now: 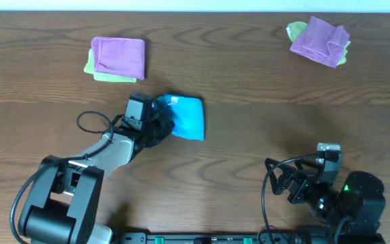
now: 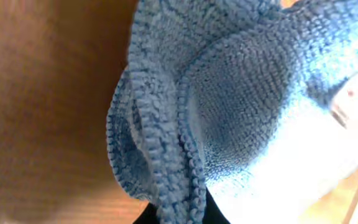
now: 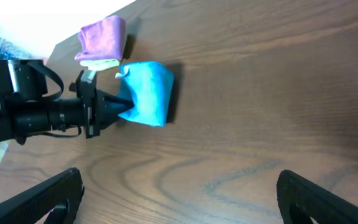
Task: Fold the cloth
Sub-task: 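Grasp the folded blue cloth with the left gripper, then carry the blue cloth with the left gripper onto the pink cloth stack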
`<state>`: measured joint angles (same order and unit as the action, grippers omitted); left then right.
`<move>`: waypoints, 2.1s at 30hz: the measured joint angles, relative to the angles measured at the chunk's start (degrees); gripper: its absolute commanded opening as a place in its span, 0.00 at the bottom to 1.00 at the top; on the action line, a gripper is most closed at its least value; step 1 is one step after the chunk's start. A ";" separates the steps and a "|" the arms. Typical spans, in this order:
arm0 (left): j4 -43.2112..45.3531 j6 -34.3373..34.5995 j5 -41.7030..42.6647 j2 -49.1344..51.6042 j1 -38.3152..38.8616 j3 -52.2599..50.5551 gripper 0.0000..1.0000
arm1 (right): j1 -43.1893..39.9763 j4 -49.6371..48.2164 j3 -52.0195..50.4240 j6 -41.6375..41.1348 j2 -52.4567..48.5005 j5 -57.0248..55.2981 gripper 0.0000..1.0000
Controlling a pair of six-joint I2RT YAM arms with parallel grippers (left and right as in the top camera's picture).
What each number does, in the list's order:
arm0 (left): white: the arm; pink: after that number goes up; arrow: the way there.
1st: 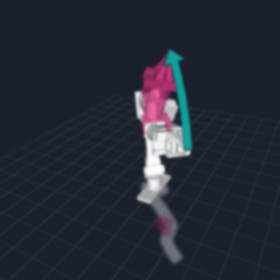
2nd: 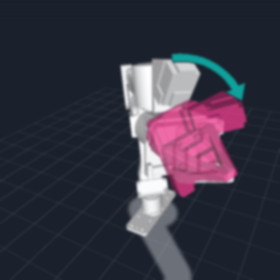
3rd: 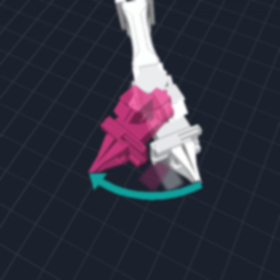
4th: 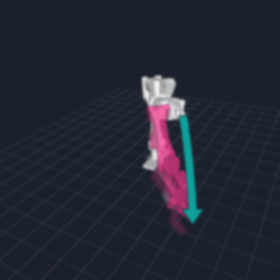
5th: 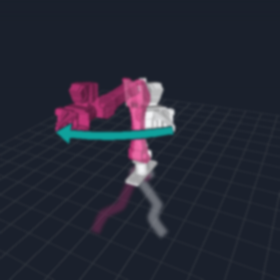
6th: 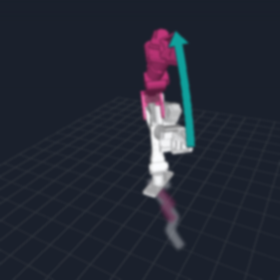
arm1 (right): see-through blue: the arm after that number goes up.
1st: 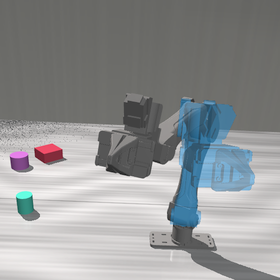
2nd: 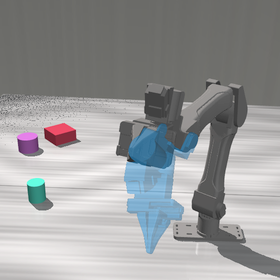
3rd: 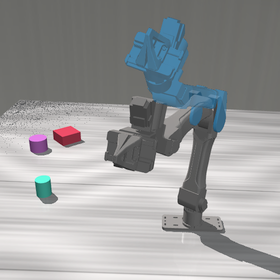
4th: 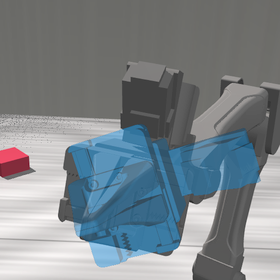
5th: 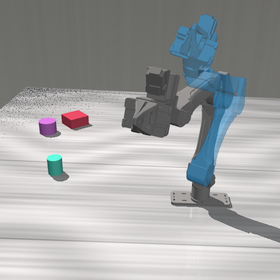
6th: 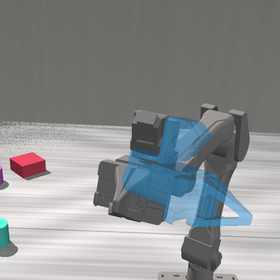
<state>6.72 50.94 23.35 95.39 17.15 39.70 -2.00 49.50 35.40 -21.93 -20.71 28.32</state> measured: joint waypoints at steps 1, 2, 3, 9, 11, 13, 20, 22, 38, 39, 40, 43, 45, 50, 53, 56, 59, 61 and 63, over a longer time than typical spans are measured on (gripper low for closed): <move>0.02 -0.46 0.04 0.00 0.00 0.02 0.06 | 0.00 0.00 0.00 0.00 0.00 0.00 0.99; 0.00 -0.92 0.11 0.02 0.00 0.09 0.06 | 0.00 0.00 0.00 0.00 0.00 0.00 0.99; -0.13 -1.49 0.42 0.02 0.00 0.33 0.06 | 0.00 0.00 0.00 0.00 0.00 0.00 0.99; -6.27 -2.97 2.03 0.37 0.00 10.29 0.06 | 0.00 0.00 0.00 0.00 0.00 0.00 0.99; -8.72 -3.30 1.86 0.48 -0.11 15.43 0.06 | 0.00 0.00 0.00 0.00 0.00 0.02 0.99; -11.69 -3.69 1.62 0.50 -0.59 21.18 0.06 | 0.00 0.00 0.00 0.00 0.00 0.02 0.99; -16.17 -7.67 -1.57 0.50 -5.75 34.05 0.06 | 0.00 0.00 0.00 0.00 0.00 0.02 0.99; -16.28 -8.92 -2.71 0.63 -7.48 35.85 0.06 | 0.00 0.00 0.00 0.00 0.00 0.02 0.99; -16.39 -16.48 -4.70 15.89 -13.81 49.70 0.06 | 0.00 0.00 0.00 0.00 0.00 0.04 0.99; -16.55 -16.70 -4.66 16.15 -14.03 49.72 0.06 | 0.00 0.00 0.00 0.00 0.00 0.02 0.99; -16.90 -16.92 -4.52 16.39 -14.27 49.72 0.06 | 0.00 0.00 0.00 0.00 0.00 0.02 0.99; -18.29 -18.05 -4.48 16.96 -14.95 49.83 0.06 | 0.00 0.00 0.00 0.00 0.00 0.02 0.99; -19.76 -19.19 -4.48 17.35 -15.54 49.92 0.06 | 0.00 0.00 0.00 0.00 0.00 0.04 0.99; -21.77 -21.44 -4.92 18.88 -17.09 50.05 0.06 | 0.00 0.00 0.00 0.00 0.00 0.02 0.99; -22.43 -22.14 -4.94 20.55 -18.21 50.07 0.06 | 0.00 0.00 0.00 0.00 0.00 0.04 0.99; -23.65 -22.56 -5.14 22.29 -19.32 50.07 0.06 | 0.00 0.00 0.00 0.00 0.00 0.04 0.99; -24.55 -22.93 -5.40 23.58 -20.37 50.07 0.06 | 0.00 0.00 0.00 0.00 0.00 0.02 0.99; -24.76 -23.15 -5.42 23.85 -20.87 50.07 0.06 | 0.00 0.00 0.00 0.00 0.00 0.02 0.99; -25.22 -23.45 -5.66 23.89 -21.33 50.07 0.06 | 0.00 0.00 0.00 0.00 0.00 0.02 0.99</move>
<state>-18.50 27.49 17.69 119.28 -4.19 89.78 -2.00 49.50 35.40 -21.93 -20.71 28.34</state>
